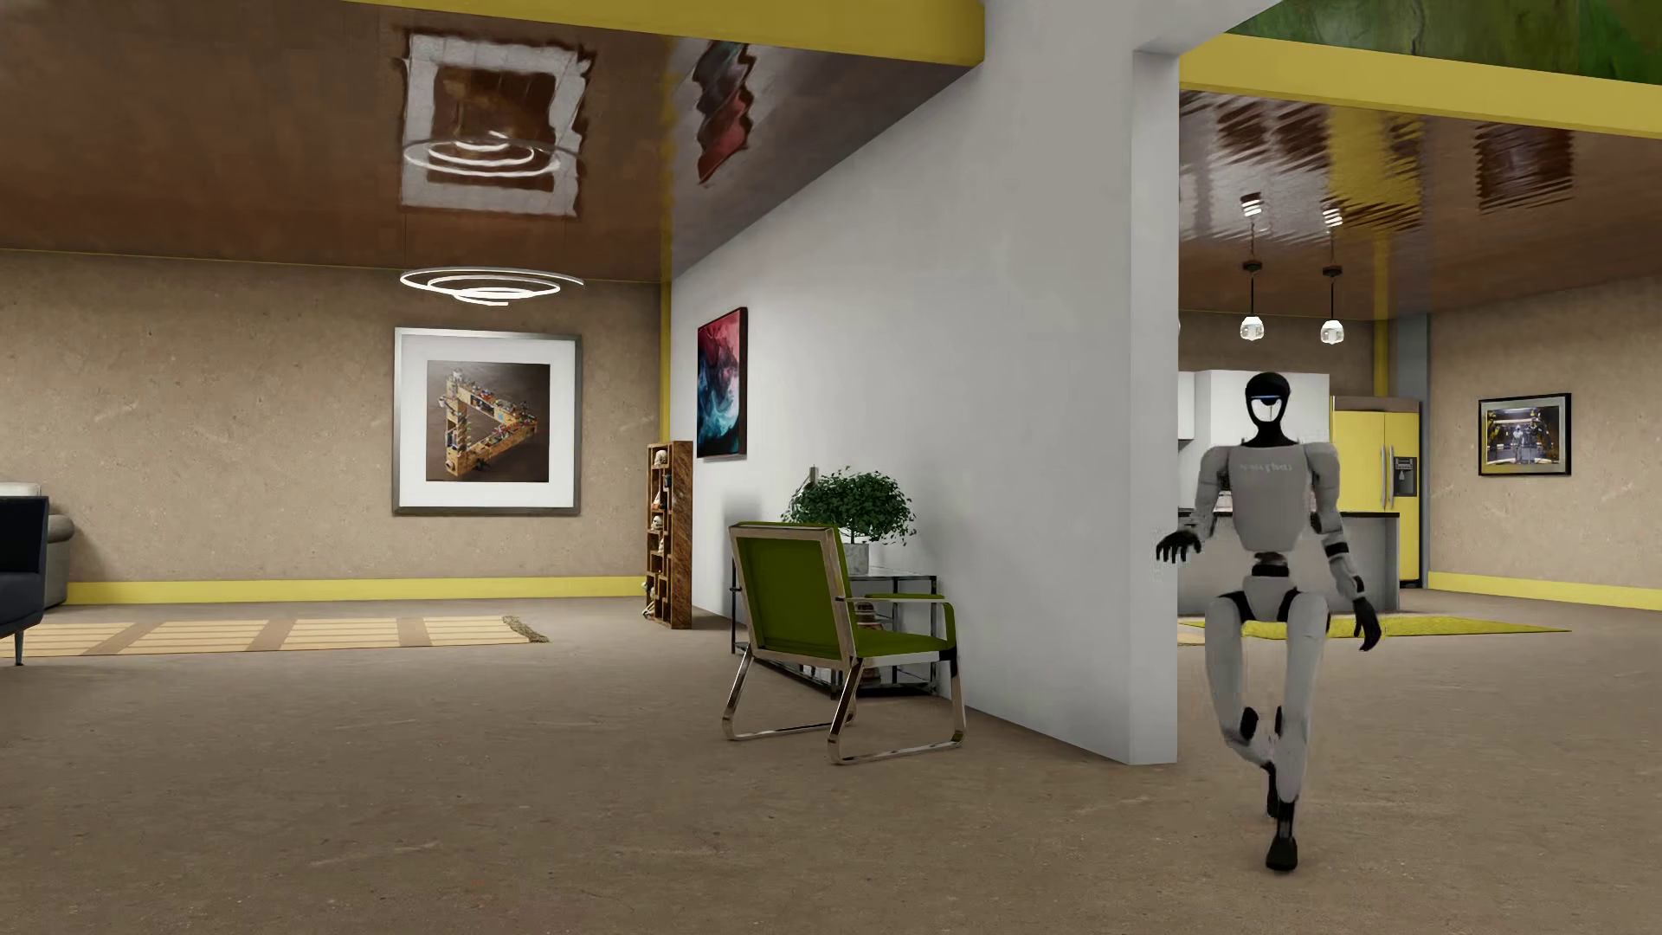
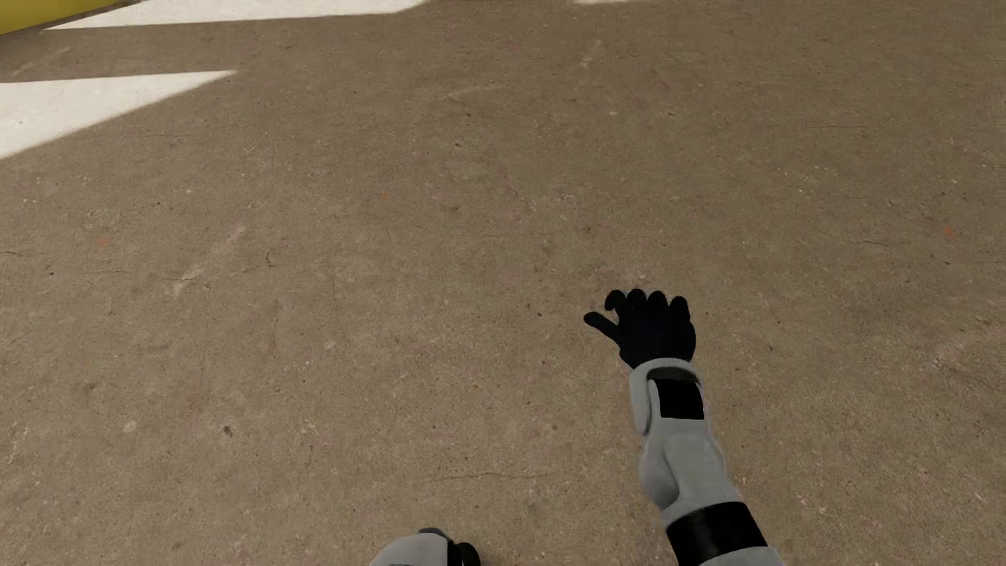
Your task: Move towards the shelves
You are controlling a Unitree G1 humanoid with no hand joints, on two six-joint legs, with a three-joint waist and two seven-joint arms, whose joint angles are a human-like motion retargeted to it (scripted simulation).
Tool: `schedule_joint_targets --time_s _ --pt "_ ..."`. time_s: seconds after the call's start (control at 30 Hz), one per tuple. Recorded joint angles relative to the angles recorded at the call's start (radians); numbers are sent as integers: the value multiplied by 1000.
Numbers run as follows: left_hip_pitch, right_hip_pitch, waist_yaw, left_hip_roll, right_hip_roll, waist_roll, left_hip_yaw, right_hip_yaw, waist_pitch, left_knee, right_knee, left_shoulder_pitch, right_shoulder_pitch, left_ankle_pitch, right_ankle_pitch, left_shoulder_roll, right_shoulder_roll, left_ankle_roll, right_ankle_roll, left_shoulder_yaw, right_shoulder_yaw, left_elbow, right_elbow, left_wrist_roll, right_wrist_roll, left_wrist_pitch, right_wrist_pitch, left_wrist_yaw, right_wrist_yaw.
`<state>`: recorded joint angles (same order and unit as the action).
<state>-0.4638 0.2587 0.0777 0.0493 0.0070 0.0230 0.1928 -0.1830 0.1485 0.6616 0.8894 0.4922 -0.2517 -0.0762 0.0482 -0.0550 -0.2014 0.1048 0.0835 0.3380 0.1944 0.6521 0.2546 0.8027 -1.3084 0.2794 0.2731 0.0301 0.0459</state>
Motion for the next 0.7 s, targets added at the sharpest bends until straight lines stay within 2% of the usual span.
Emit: schedule_joint_targets --time_s 0.03,0.07,0.1,0.13,0.17,0.2,0.23,0.27,0.3,0.33,0.37,0.4,0.43,0.47,0.5,0.53,0.57,0.6,0.63,0.67,0.7 --pt "33 -102 -5 -2 -59 -22 22 4 4 27 198 -49 26 -59 91 1 -13 -5 16 -16 36 24 57 8 -231 22 -16 8 51" --pt "78 -209 -14 -10 -119 -44 35 5 7 29 348 -113 74 -102 62 18 13 -13 -33 -50 21 62 109 37 -329 52 -38 -4 77" --pt "128 -317 -29 -18 -155 -63 36 11 9 15 447 -186 138 -132 -6 40 65 -24 -42 -89 -46 101 160 74 -305 79 -31 -33 95" --pt "180 -416 -49 -26 -186 -78 30 8 10 -14 491 -261 204 -155 -32 59 129 -35 -64 -138 -149 126 218 111 -183 83 -3 -66 91" --pt "235 -510 -71 -38 -211 -88 19 0 11 -53 489 -335 265 -170 -27 71 179 -45 -83 -182 -260 131 289 131 -32 64 42 -87 85" --pt "286 -595 -94 -51 -230 -95 6 -9 11 -89 443 -404 321 -188 -41 78 200 -54 -89 -228 -353 124 370 141 92 36 98 -95 91" --pt "333 -665 -114 -62 -255 -100 -10 -32 10 -124 352 -476 378 -208 -61 87 209 -63 -105 -276 -412 113 442 152 172 2 156 -87 96" --pt "376 -719 -130 -70 -284 -102 -27 -69 10 -154 216 -546 445 -229 -64 98 197 -73 -117 -323 -409 91 509 155 175 -30 190 -75 108" --pt "416 -746 -141 -80 -313 -105 -39 -127 10 -181 35 -611 521 -249 -64 106 173 -82 -128 -361 -352 62 560 146 117 -68 201 -40 120" --pt "462 -752 -149 -90 -319 -108 -47 -185 10 -216 -191 -668 602 -268 -32 116 153 -92 -117 -392 -275 35 586 133 39 -101 178 11 129" --pt "509 -741 -153 -98 -289 -111 -48 -219 10 -253 -456 -710 678 -285 -10 126 139 -104 -79 -409 -219 3 596 111 -25 -132 130 68 142" --pt "563 -752 -159 -104 -238 -110 -42 -171 12 -291 -658 -734 742 -301 -35 136 135 -118 -33 -419 -201 -29 597 92 -59 -149 77 107 158" --pt "621 -772 -163 -106 -195 -108 -25 -99 13 -322 -759 -740 790 -317 -73 141 141 -132 -13 -412 -227 -65 595 61 -52 -158 40 127 192" --pt "678 -782 -160 -109 -187 -106 7 -148 13 -338 -731 -726 818 -331 -71 144 146 -136 -49 -391 -269 -102 596 15 -34 -172 26 140 251" --pt "727 -782 -161 -104 -185 -100 37 -184 15 -332 -655 -695 826 -329 -31 147 149 -158 -107 -371 -297 -127 596 -21 -33 -167 15 135 315" --pt "765 -775 -168 -84 -178 -89 53 -204 17 -292 -586 -660 822 -289 20 151 159 -168 -183 -363 -320 -137 579 -37 -44 -149 6 130 340" --pt "785 -759 -177 -58 -175 -72 57 -216 21 -221 -508 -624 816 -230 69 158 177 -155 -260 -374 -345 -123 549 -28 -66 -143 11 117 314" --pt "763 -748 -186 -16 -158 -50 61 -218 27 -85 -427 -589 802 -119 41 170 209 -122 -289 -387 -377 -83 516 -1 -76 -118 31 93 252" --pt "716 -723 -190 47 -124 -28 72 -219 32 99 -377 -557 770 -22 -5 181 247 -113 -307 -399 -412 -27 492 35 -69 -79 64 50 180" --pt "639 -688 -186 113 -80 -3 67 -212 38 300 -357 -528 714 92 -52 184 286 -118 -304 -405 -454 38 475 65 -38 -38 118 -14 97" --pt "545 -641 -177 149 -29 18 36 -194 43 469 -362 -499 638 128 -89 186 317 -87 -300 -409 -485 106 467 94 1 8 166 -83 11"
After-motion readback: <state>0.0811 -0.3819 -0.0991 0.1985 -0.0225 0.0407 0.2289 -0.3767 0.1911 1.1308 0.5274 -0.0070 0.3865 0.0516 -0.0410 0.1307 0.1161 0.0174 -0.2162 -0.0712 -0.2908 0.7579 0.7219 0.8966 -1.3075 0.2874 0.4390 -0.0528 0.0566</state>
